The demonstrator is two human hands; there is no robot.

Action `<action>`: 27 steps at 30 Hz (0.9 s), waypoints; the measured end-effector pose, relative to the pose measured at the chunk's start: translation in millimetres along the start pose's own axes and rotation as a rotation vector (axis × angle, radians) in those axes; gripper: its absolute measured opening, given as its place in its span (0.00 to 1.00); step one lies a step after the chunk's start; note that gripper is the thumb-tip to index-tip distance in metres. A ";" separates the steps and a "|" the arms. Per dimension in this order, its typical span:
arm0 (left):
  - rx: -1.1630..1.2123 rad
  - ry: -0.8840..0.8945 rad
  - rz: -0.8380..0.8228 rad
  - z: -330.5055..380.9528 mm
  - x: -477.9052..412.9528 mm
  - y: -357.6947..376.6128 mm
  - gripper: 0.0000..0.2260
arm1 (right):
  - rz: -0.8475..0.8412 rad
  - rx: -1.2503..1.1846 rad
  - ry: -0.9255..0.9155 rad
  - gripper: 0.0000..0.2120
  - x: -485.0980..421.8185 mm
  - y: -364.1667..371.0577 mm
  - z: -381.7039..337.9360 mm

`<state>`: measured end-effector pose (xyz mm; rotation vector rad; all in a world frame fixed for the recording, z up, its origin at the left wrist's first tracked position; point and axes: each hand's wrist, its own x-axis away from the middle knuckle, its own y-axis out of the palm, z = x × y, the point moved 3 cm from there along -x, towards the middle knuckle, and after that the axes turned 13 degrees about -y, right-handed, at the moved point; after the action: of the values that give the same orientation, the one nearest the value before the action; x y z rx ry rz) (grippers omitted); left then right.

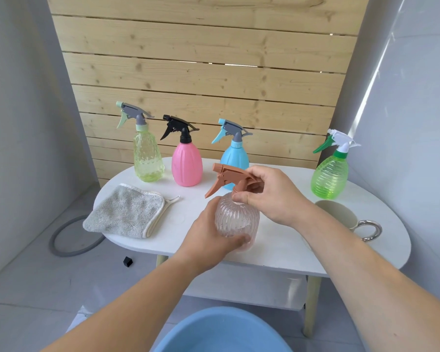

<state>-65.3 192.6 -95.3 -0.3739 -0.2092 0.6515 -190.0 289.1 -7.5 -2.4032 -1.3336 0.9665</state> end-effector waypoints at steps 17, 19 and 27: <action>-0.043 0.008 0.070 2.0 2.9 1.7 0.39 | 0.059 -0.107 0.094 0.10 3.5 4.0 10.7; -0.061 0.006 0.067 3.5 3.2 1.2 0.39 | 0.072 -0.110 0.092 0.10 4.7 4.4 9.4; -0.023 -0.014 -0.044 5.6 1.7 -3.6 0.36 | 0.071 0.051 0.216 0.33 16.6 0.1 18.4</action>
<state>-63.7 192.6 -88.6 -0.3862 -0.2382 0.6088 -195.6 300.6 -28.7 -2.4492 -1.1416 0.7228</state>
